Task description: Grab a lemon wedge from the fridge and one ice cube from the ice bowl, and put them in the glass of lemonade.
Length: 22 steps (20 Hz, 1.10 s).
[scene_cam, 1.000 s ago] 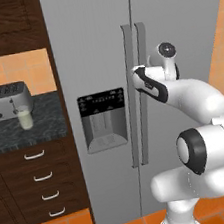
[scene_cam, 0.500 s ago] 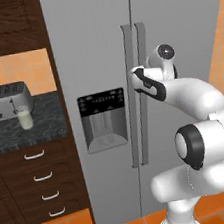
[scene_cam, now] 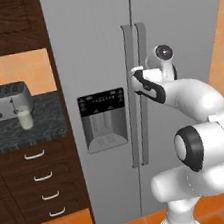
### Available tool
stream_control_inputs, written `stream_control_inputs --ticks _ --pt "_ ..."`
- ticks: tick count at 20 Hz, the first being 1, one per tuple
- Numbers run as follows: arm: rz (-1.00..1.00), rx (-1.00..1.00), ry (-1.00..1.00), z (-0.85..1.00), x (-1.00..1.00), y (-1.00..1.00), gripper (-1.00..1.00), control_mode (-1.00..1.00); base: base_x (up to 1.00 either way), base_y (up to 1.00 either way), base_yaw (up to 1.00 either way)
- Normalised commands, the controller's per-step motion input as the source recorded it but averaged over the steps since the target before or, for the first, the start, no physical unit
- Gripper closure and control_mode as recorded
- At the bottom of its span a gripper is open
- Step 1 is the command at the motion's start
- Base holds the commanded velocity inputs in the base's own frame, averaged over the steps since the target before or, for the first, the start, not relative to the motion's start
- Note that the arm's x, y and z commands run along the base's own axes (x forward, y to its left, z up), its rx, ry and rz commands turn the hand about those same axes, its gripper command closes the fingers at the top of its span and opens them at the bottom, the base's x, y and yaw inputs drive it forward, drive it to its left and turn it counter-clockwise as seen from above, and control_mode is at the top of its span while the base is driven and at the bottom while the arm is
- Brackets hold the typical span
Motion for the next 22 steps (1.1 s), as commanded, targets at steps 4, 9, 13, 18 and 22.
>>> stream_control_inputs --ticks 4,9,13,18,22 --pt "-0.18 0.05 0.0 0.01 -0.28 -0.98 1.0 -1.0 0.0 0.0 0.0" --pt "-0.15 0.12 0.0 0.03 -0.44 -1.0 1.0 -1.0 0.0 0.0 0.0" --pt "-0.14 0.12 0.0 0.0 -0.63 -1.0 1.0 -1.0 0.0 0.0 0.0" --pt "-0.14 0.15 0.05 0.04 -0.78 -1.0 1.0 -1.0 0.0 0.0 0.0" --pt "-0.16 0.17 0.13 0.13 -0.79 -1.0 1.0 -1.0 0.0 0.0 0.0"
